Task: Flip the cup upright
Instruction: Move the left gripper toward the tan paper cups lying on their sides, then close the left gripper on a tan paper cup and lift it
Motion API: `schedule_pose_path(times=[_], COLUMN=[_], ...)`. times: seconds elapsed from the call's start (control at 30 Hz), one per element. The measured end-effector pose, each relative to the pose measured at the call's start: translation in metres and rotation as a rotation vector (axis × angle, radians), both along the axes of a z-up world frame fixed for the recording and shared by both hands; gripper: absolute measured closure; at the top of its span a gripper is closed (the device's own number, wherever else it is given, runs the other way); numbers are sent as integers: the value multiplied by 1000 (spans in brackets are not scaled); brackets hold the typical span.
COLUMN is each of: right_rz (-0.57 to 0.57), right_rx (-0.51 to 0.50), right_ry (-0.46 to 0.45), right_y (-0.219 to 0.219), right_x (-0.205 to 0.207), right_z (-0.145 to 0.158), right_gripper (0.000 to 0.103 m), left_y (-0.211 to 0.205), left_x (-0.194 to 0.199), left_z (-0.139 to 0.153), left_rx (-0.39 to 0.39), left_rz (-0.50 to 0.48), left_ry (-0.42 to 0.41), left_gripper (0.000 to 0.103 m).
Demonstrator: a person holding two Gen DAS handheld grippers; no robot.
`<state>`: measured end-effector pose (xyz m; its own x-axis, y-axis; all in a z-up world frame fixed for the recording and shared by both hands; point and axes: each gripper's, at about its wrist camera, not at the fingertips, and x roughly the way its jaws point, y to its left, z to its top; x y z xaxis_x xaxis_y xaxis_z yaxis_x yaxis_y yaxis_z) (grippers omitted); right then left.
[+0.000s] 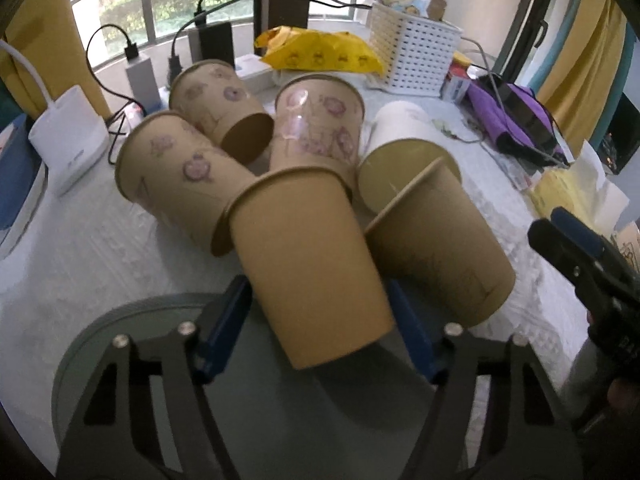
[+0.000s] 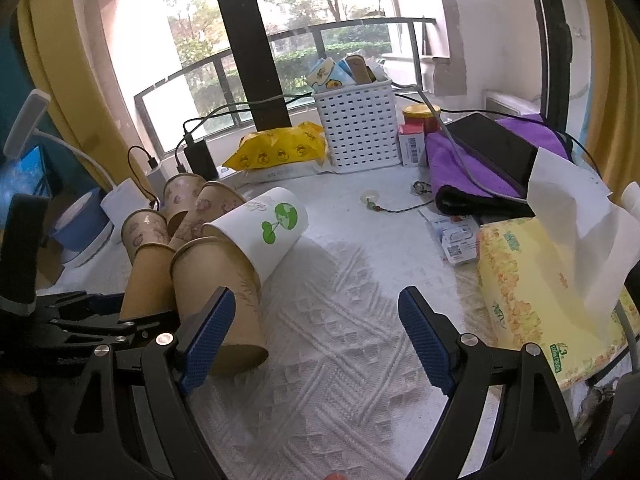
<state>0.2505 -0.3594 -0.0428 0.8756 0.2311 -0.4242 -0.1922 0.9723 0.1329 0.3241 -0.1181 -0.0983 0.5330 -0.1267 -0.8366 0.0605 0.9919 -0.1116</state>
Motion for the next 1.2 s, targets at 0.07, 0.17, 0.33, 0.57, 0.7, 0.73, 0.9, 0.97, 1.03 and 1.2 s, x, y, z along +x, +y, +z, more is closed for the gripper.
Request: schedule_pose_path(times=[0.07,0.17,0.33,0.57,0.7,0.73,0.9,0.97,1.03,1.2], right_rz=[0,-7,-15,2,14,16,43,62,88,140], right_rx=[-1,-7,-21,-52,-63,-64,-57,-54,-49,-52], right_ry=[-6,-20,-44,-82,-95,-96,-87,-78,-62,-39], right_y=[1,3,8,31,47,51,71,80,91,117], right_x=[-3,-9,-21,-46,-63,-66,-86,-92,-99,-120], right_z=[2,6,14,25,27,27,26,24,21,14], right_gripper=[17,17,17,17,17,17,17,17,17,17], left_y=[2,5,8,23,33,35,41,40,41,51], left_x=[-2,-5,-18,-52,-75,-82,-124,-140,-158,-193], left_z=[0,2,11,30,35,36,36,34,30,24], left_rx=[-5,-26,-46,-65,-81,-76,-51,-28,-9,-17], left_rz=[-2,6,-4,2,-3,-10,-72,-95,-119,-127], left_ry=[-1,-2,-25,-91,-129,-144,-238,-269,-297,-353], left_gripper=[38,40,41,41,41,41,41,40,40,40])
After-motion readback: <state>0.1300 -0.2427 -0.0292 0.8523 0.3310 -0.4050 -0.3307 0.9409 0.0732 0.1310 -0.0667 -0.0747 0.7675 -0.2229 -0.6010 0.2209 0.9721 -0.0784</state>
